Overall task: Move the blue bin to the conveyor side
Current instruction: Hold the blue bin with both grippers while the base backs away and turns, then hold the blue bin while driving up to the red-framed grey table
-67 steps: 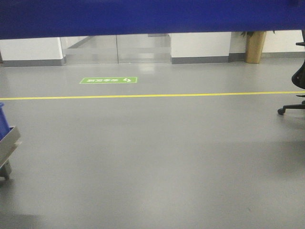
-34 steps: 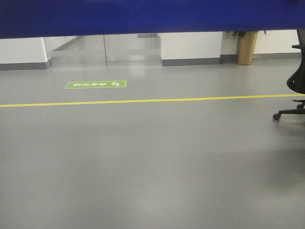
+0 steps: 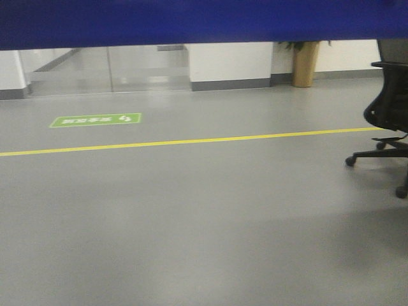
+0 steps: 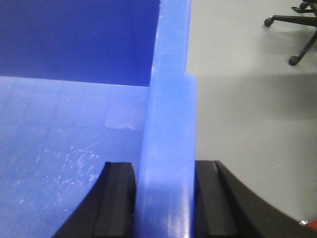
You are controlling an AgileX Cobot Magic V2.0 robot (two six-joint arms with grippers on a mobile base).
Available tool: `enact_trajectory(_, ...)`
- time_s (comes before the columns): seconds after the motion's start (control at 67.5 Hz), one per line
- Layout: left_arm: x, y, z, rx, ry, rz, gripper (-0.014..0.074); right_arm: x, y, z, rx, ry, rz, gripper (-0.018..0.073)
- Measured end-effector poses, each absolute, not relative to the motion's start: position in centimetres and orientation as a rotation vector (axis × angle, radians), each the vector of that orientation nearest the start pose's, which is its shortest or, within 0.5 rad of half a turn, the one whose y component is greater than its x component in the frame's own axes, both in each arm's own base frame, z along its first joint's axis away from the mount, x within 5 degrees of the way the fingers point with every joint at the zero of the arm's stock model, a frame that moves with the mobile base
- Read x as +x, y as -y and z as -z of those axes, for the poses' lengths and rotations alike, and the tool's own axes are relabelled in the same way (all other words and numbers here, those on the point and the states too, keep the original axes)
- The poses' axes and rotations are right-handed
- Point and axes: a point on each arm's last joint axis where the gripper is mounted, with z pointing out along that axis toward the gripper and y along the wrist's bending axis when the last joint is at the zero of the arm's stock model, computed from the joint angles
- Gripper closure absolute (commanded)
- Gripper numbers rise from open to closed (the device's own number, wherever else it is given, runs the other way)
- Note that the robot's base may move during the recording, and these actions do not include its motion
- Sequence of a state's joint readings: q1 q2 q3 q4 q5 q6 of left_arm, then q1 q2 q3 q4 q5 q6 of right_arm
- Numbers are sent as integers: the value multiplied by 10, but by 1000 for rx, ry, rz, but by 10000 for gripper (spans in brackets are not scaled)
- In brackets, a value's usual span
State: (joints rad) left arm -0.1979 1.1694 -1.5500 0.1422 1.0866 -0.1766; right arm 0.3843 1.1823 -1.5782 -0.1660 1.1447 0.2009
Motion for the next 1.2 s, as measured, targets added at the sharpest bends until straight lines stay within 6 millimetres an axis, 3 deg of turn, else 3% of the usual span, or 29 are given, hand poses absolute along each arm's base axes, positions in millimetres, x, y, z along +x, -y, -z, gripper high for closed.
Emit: enact_trajectory(1.2, 212, 30, -478, 25, -2179, 31, 612, 202, -67, -480, -198, -2212, -116, 631)
